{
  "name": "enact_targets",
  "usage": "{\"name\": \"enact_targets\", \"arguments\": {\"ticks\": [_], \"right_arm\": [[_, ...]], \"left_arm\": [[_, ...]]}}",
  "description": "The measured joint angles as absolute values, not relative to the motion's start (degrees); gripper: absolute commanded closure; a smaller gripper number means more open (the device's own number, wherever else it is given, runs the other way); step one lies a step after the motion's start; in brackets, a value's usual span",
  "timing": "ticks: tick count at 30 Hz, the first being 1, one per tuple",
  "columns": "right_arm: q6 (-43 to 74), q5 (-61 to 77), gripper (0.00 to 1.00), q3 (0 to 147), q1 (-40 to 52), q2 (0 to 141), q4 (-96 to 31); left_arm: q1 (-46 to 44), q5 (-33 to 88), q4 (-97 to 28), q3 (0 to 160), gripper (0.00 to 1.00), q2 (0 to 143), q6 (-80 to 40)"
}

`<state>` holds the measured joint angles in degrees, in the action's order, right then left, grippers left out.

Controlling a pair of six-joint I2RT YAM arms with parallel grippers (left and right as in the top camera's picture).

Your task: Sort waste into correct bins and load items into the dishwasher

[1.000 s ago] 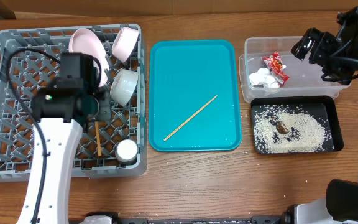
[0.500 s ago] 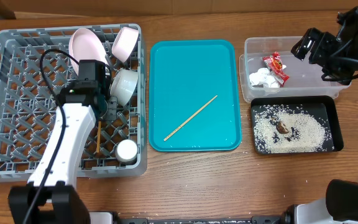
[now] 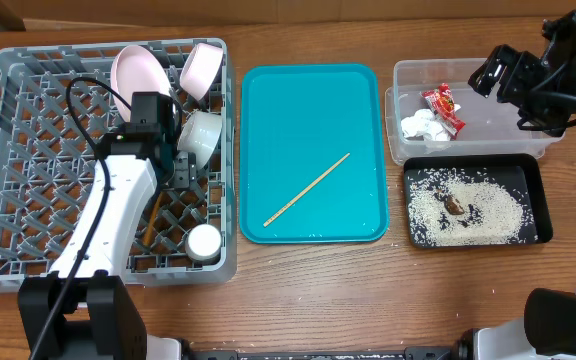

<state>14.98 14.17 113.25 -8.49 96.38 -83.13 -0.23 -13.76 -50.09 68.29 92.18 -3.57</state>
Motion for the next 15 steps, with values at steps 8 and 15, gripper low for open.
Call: {"name": "enact_targets", "arguments": {"ticks": [8,15], "right_arm": [[14.98,14.2,0.0,113.25,-8.49,96.38,-83.11],[14.98,14.17,0.0,113.25,-8.49,96.38,-83.09]], "left_arm": [[-1.93,-11.7,-59.22,81.73,0.12,92.29,-4.38],[-11.51,4.03,-55.27,86.52,0.0,92.44,-0.84]]}}
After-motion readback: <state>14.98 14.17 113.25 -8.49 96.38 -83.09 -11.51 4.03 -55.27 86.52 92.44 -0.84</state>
